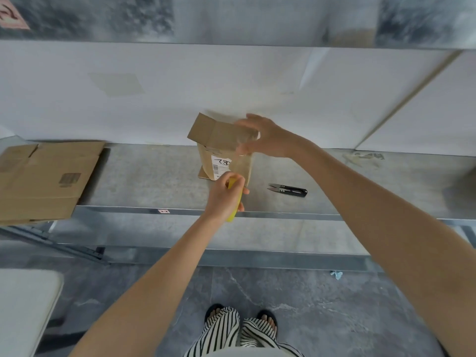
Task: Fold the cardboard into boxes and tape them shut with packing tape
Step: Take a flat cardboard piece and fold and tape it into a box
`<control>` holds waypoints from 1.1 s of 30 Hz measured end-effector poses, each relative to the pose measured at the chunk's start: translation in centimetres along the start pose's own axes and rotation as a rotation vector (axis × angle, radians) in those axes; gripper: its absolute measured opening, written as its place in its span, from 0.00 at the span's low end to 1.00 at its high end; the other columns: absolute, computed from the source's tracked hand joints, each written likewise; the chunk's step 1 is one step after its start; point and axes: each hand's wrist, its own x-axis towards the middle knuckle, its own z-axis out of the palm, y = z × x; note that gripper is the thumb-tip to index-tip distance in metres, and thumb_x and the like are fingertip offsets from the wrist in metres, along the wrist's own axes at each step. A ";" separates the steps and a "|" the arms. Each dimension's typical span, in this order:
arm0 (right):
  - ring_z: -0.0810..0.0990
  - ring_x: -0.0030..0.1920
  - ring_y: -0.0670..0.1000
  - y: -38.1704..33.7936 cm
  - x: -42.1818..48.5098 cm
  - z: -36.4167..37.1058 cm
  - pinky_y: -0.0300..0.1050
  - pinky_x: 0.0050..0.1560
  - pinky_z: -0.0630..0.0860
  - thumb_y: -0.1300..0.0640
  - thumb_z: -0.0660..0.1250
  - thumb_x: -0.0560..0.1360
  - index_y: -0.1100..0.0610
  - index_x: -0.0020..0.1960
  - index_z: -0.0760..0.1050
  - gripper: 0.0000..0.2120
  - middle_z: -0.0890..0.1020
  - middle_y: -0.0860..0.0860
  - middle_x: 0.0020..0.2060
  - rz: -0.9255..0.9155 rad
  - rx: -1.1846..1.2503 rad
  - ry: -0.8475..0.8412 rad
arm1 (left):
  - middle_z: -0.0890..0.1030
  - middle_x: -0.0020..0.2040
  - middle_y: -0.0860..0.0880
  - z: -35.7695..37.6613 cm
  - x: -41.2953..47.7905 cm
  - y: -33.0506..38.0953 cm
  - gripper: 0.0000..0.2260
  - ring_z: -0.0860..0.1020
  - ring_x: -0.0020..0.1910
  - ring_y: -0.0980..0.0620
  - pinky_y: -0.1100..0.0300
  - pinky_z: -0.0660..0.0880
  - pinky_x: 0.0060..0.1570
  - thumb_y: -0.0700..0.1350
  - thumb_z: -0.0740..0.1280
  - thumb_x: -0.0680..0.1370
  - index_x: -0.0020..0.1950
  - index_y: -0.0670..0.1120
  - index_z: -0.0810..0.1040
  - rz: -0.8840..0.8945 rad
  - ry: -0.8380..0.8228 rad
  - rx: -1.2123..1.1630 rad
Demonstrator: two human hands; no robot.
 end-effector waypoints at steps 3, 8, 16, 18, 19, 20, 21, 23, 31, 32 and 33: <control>0.59 0.73 0.47 1.7 -2.1 -0.4 0.39 0.67 0.56 0.52 0.67 0.76 0.48 0.71 0.66 0.25 0.63 0.47 0.73 0.024 0.139 0.240 | 0.82 0.43 0.45 -0.2 0.3 0.2 0.06 0.71 0.24 0.51 0.63 0.71 0.24 0.45 0.61 0.80 0.52 0.44 0.75 -0.022 0.004 -0.014; 0.71 0.66 0.52 6.6 -4.9 2.6 0.39 0.59 0.64 0.58 0.64 0.77 0.53 0.67 0.72 0.18 0.73 0.50 0.66 0.200 0.109 0.300 | 0.81 0.42 0.44 -0.3 0.6 0.2 0.03 0.70 0.23 0.50 0.65 0.70 0.23 0.42 0.62 0.79 0.47 0.46 0.75 -0.041 -0.012 -0.064; 0.69 0.58 0.56 10.8 -6.8 7.7 0.50 0.59 0.66 0.52 0.63 0.76 0.57 0.58 0.72 0.13 0.72 0.55 0.57 0.382 -0.375 0.158 | 0.80 0.42 0.42 -0.2 0.5 0.0 0.03 0.74 0.26 0.52 0.63 0.76 0.28 0.41 0.64 0.79 0.45 0.45 0.76 -0.045 -0.084 -0.077; 0.70 0.56 0.56 10.6 -7.0 7.9 0.50 0.57 0.67 0.52 0.61 0.78 0.59 0.55 0.72 0.11 0.74 0.55 0.55 0.377 -0.416 0.167 | 0.80 0.42 0.42 -0.1 0.4 0.0 0.02 0.75 0.26 0.52 0.65 0.75 0.27 0.41 0.65 0.79 0.46 0.44 0.76 -0.043 -0.086 -0.063; 0.71 0.55 0.56 10.5 -7.1 7.9 0.49 0.56 0.67 0.52 0.60 0.78 0.60 0.54 0.72 0.11 0.74 0.55 0.54 0.376 -0.434 0.160 | 0.81 0.42 0.42 -0.1 0.4 0.0 0.02 0.75 0.26 0.52 0.65 0.74 0.26 0.41 0.64 0.79 0.47 0.43 0.76 -0.040 -0.088 -0.058; 0.72 0.53 0.56 10.4 -7.2 7.8 0.49 0.54 0.68 0.52 0.59 0.79 0.60 0.53 0.72 0.11 0.75 0.56 0.53 0.378 -0.434 0.151 | 0.81 0.42 0.42 0.0 0.3 -0.1 0.02 0.75 0.26 0.52 0.65 0.74 0.26 0.40 0.64 0.79 0.47 0.42 0.76 -0.036 -0.090 -0.058; 0.73 0.50 0.55 10.2 -7.3 7.8 0.48 0.51 0.69 0.52 0.59 0.79 0.60 0.52 0.72 0.11 0.76 0.55 0.51 0.379 -0.393 0.158 | 0.81 0.42 0.43 0.0 0.3 -0.1 0.02 0.75 0.25 0.52 0.65 0.73 0.26 0.40 0.64 0.79 0.48 0.42 0.75 -0.033 -0.092 -0.059; 0.76 0.44 0.53 9.3 -7.7 7.5 0.48 0.45 0.71 0.52 0.61 0.79 0.59 0.50 0.72 0.10 0.78 0.54 0.47 0.395 -0.125 0.209 | 0.81 0.41 0.44 0.1 0.2 -0.2 0.02 0.75 0.25 0.52 0.65 0.74 0.27 0.41 0.64 0.79 0.48 0.42 0.75 -0.031 -0.093 -0.063; 0.75 0.37 0.43 4.5 -9.2 6.5 0.35 0.39 0.72 0.57 0.61 0.79 0.58 0.53 0.76 0.07 0.80 0.47 0.40 0.254 0.464 0.169 | 0.79 0.42 0.41 -0.4 0.3 -0.3 0.04 0.74 0.28 0.50 0.63 0.74 0.26 0.39 0.64 0.78 0.44 0.44 0.74 -0.063 -0.029 -0.185; 0.75 0.37 0.43 4.3 -9.2 6.5 0.34 0.39 0.71 0.57 0.61 0.79 0.57 0.54 0.76 0.08 0.80 0.47 0.40 0.249 0.448 0.157 | 0.79 0.43 0.40 -0.4 0.3 -0.3 0.04 0.74 0.28 0.50 0.63 0.73 0.25 0.38 0.64 0.78 0.44 0.44 0.74 -0.066 -0.024 -0.194; 0.74 0.37 0.42 4.1 -9.2 6.5 0.34 0.39 0.71 0.57 0.61 0.79 0.57 0.54 0.76 0.08 0.80 0.47 0.41 0.250 0.438 0.157 | 0.79 0.44 0.39 -0.5 0.3 -0.3 0.04 0.75 0.28 0.50 0.64 0.73 0.25 0.38 0.64 0.78 0.44 0.44 0.74 -0.067 -0.021 -0.201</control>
